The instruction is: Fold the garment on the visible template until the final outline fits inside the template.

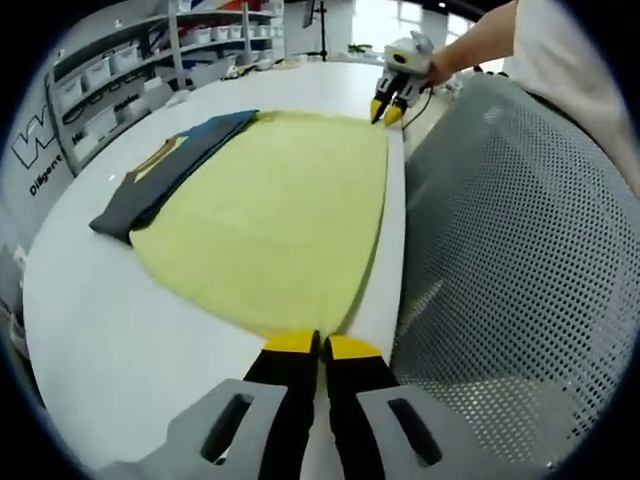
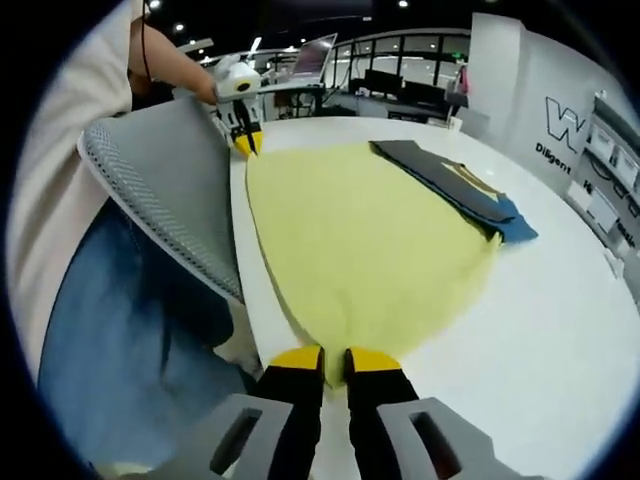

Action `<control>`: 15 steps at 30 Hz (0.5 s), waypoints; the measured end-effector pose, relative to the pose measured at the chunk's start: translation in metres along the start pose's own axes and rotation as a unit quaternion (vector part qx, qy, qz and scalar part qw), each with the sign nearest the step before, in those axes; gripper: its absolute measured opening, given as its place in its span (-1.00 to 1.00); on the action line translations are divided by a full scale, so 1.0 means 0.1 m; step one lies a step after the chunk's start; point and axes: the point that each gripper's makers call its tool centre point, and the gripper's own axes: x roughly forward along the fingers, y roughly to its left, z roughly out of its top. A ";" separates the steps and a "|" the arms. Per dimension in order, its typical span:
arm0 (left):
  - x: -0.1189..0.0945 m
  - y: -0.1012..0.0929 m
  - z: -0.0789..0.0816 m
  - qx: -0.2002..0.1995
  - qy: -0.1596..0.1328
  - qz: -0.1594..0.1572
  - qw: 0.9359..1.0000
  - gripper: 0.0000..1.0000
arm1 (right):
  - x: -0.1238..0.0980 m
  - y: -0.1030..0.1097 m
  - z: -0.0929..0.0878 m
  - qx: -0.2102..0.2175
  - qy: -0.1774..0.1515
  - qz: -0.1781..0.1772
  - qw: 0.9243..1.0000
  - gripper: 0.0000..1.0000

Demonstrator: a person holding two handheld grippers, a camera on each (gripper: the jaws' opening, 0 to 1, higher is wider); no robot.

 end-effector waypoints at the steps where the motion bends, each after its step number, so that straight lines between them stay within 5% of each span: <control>1: -0.01 0.00 0.01 0.000 0.000 -0.001 1.000 -0.99 | 0.00 0.00 0.00 -0.002 0.001 0.000 1.000 -1.00; 15: -0.38 0.07 0.35 -0.019 -0.007 -0.016 1.000 -0.99 | -0.36 0.03 0.31 -0.009 0.011 0.055 0.998 -1.00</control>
